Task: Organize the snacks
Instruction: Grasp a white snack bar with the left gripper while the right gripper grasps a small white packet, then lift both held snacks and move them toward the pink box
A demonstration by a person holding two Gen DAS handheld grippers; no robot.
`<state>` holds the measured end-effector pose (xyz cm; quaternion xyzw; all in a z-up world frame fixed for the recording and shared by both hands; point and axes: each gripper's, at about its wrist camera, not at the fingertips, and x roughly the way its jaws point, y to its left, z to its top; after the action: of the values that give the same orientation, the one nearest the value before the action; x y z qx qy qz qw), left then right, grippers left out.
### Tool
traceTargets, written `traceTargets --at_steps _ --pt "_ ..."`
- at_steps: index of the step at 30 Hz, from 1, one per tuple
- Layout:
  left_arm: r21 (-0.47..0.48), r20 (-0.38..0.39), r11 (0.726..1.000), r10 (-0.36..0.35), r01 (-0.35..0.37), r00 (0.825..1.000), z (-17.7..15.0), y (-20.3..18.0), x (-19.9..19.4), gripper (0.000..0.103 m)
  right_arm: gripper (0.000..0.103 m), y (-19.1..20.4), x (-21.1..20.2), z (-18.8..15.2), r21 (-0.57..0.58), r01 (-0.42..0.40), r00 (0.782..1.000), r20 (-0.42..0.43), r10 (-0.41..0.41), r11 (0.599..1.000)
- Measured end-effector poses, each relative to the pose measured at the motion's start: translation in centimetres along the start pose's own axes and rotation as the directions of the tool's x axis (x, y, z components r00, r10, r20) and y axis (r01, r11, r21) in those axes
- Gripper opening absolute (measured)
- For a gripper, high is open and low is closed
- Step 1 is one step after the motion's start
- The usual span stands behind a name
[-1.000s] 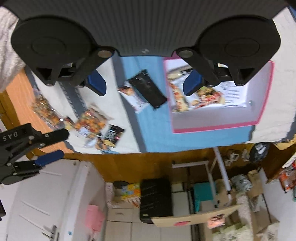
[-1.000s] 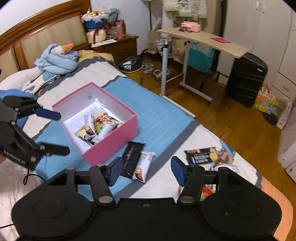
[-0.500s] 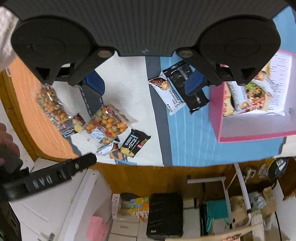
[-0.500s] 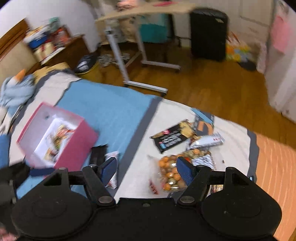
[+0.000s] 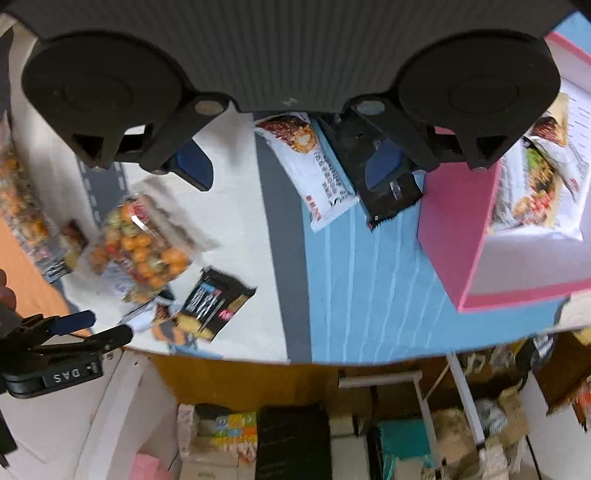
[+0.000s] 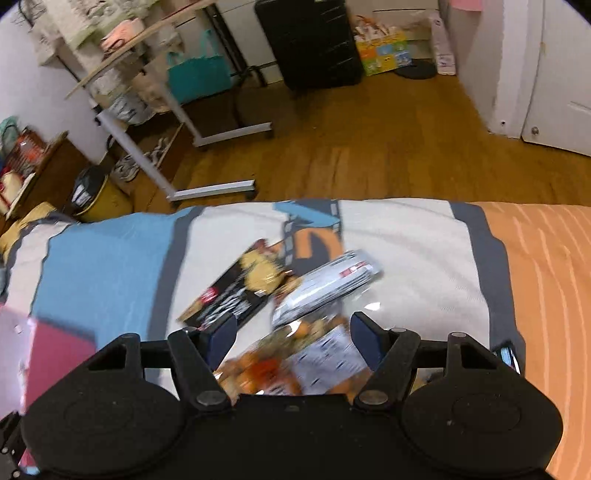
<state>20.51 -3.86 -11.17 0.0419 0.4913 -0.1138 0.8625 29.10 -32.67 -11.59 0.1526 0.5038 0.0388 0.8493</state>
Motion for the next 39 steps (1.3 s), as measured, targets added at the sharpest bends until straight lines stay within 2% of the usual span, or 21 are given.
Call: traceTargets --at_steps 5,9,11,12,14,17,20,22,25,27,29,35,37,39 --pt "-0.043 -0.042 0.999 0.012 -0.014 0.999 -0.2 1.3 2.7 0.08 0.073 -1.7 2.5 0.5 0.003 0.022 1.0 0.006 -0.022 1.0" --pt "-0.059 -0.07 0.998 0.009 -0.013 0.997 -0.5 1.8 4.3 0.066 0.073 -3.0 3.6 1.3 0.041 -0.008 1.0 0.021 0.007 0.999" --pt "-0.053 -0.059 0.998 0.017 -0.02 0.998 -0.5 1.7 4.5 0.064 0.073 -3.4 4.3 1.4 0.058 -0.026 1.0 0.016 0.025 0.998" --pt "-0.037 -0.05 0.999 0.022 -0.024 0.998 -0.5 1.5 4.5 0.056 0.073 -3.5 4.6 1.4 0.063 -0.03 0.999 0.014 0.029 0.998" --pt "-0.02 -0.051 0.999 0.026 -0.027 0.998 -0.5 1.1 4.6 0.047 0.073 -3.7 5.3 1.3 0.063 -0.034 0.999 0.007 0.033 0.997" --pt "-0.031 -0.072 0.999 0.005 -0.008 0.997 -0.6 1.1 5.1 0.045 0.073 -3.7 5.7 1.2 0.06 -0.04 0.999 0.005 0.04 0.997" --pt "-0.035 -0.062 0.999 0.006 -0.008 0.998 -0.7 1.0 5.2 0.044 0.073 -3.7 6.1 1.5 0.063 -0.041 0.999 0.006 0.04 0.997" --pt "-0.06 -0.056 0.998 -0.022 0.018 0.998 -0.7 1.1 5.2 0.043 0.073 -3.6 6.5 1.5 0.064 -0.039 0.999 0.014 0.038 0.997" --pt "-0.096 -0.048 0.992 -0.091 0.086 0.995 -0.5 1.2 5.3 0.041 0.064 -3.3 6.6 1.4 0.045 -0.027 0.999 0.039 0.025 0.999" --pt "-0.1 -0.045 0.991 -0.097 0.092 0.994 -0.5 1.1 5.5 0.041 0.053 -3.1 6.2 1.3 0.043 -0.01 0.998 0.066 0.008 0.999" --pt "-0.112 -0.035 0.989 -0.1 0.096 0.994 -0.7 1.1 5.6 0.041 0.047 -3.2 5.7 1.4 0.056 -0.017 0.996 0.091 0.012 0.998" --pt "-0.069 -0.046 0.996 -0.054 0.051 0.997 -1.0 0.4 6.0 0.042 0.038 -3.1 4.7 1.5 0.102 -0.007 0.993 0.117 -0.005 0.995" --pt "-0.048 -0.055 0.998 -0.033 0.031 0.998 -1.0 0.0 5.9 0.039 0.034 -2.9 4.2 1.5 0.109 -0.008 0.991 0.133 -0.006 0.994" --pt "-0.048 -0.064 0.999 -0.026 0.023 0.998 -1.1 -0.1 5.6 0.029 0.031 -2.8 3.8 1.6 0.111 -0.014 0.989 0.148 -0.003 0.994"
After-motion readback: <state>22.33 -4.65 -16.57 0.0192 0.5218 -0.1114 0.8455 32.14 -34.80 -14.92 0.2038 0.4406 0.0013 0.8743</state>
